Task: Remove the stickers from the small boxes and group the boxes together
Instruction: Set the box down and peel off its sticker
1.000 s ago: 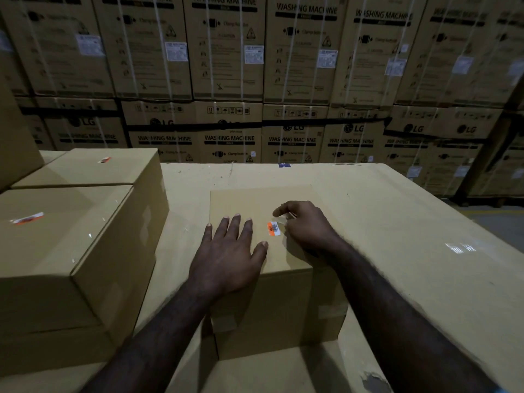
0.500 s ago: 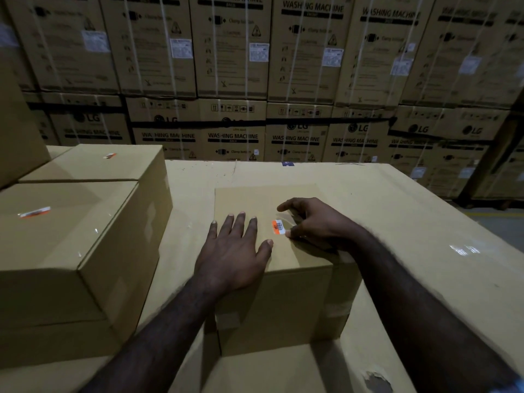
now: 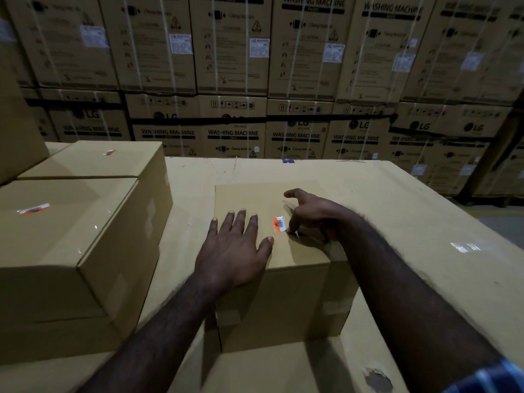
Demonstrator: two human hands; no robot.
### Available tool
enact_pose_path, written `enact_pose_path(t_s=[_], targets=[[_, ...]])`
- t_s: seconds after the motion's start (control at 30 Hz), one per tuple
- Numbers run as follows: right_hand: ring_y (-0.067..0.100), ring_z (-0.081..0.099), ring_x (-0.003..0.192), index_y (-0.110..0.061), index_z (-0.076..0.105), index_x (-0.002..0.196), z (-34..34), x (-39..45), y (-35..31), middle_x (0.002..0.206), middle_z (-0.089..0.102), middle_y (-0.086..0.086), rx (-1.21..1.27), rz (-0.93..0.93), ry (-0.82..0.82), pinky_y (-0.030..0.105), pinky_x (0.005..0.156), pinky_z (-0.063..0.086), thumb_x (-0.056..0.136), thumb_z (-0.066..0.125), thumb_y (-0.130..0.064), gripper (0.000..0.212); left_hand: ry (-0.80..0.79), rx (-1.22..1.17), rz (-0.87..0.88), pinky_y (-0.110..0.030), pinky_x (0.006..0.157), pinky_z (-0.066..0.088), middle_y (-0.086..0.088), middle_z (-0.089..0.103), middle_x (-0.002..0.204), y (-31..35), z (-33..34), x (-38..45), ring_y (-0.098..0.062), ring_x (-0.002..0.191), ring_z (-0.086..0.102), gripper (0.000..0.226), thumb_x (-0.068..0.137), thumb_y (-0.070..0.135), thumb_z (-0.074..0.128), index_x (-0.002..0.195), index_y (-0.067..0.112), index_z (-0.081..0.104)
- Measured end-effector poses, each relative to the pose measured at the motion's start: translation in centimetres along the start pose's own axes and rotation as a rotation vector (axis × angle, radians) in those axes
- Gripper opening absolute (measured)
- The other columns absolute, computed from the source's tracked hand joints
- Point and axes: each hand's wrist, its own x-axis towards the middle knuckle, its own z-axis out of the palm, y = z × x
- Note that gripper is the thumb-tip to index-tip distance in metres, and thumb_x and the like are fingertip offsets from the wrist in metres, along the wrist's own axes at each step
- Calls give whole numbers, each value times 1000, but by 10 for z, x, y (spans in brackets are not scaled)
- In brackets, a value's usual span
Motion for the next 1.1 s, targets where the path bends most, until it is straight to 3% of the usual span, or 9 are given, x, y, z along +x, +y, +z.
enact_pose_path(t_s=[0.13, 0.23, 0.37, 0.47, 0.6, 0.73, 0.87, 1.1], targets=[[31, 43, 123, -28, 23, 149, 0, 0, 1, 148, 35, 13, -16, -38, 10, 33, 81, 47, 80, 69, -2, 87, 7, 3, -4, -50, 119, -1, -4, -4, 162, 0, 1, 0, -23, 149, -5, 70, 96, 61, 13, 154, 24, 1], [24, 44, 117, -34, 37, 142, 0, -4, 4, 144, 40, 8, 7, -128, 12, 28, 72, 47, 79, 68, 1, 78, 19, -1, -3, -50, 119, -1, -4, -3, 163, 0, 1, -1, -22, 149, -5, 69, 96, 60, 13, 154, 24, 1], [23, 39, 133, -32, 67, 114, 3, -14, 11, 144, 47, 1, 37, -262, 29, 33, 92, 42, 80, 66, 5, 50, 17, -7, 3, -49, 119, -1, -4, -3, 163, 0, 0, -1, -22, 149, -5, 69, 96, 60, 13, 154, 24, 2], [20, 32, 141, -26, 75, 97, 5, -21, 16, 151, 41, 1, 94, -284, 40, 35, 103, 36, 81, 69, 1, 32, 14, 5, 2, -48, 120, -2, -4, -4, 162, -1, 1, 0, -22, 149, -5, 69, 97, 60, 13, 154, 23, 1], [19, 28, 144, -24, 77, 88, 6, -23, 17, 154, 36, 2, 77, -292, 30, 38, 111, 33, 81, 71, -2, 24, 12, 5, 4, -49, 120, -1, -4, -3, 162, -1, 1, -1, -22, 149, -5, 69, 97, 60, 13, 154, 23, 1], [17, 33, 142, -17, 75, 91, 6, -24, 16, 147, 45, 2, 39, -310, 46, 30, 104, 31, 81, 73, -6, 15, 17, 3, 4, -48, 120, -1, -4, -3, 163, -1, 0, -1, -22, 149, -5, 69, 97, 60, 13, 154, 23, 2], [18, 29, 144, -16, 73, 92, 6, -23, 15, 151, 41, 4, -7, -318, 45, 36, 112, 28, 81, 73, -9, 13, 16, 5, 4, -48, 120, -2, -4, -3, 163, -1, 0, -1, -22, 149, -5, 69, 97, 60, 13, 154, 23, 2], [12, 47, 121, -12, 69, 100, 12, -21, 12, 129, 59, 2, -52, -328, 77, 29, 92, 34, 89, 66, -16, 11, 15, 3, 4, -47, 120, -3, -4, -3, 162, -1, 0, -1, -22, 149, -5, 69, 97, 60, 12, 154, 23, 2]])
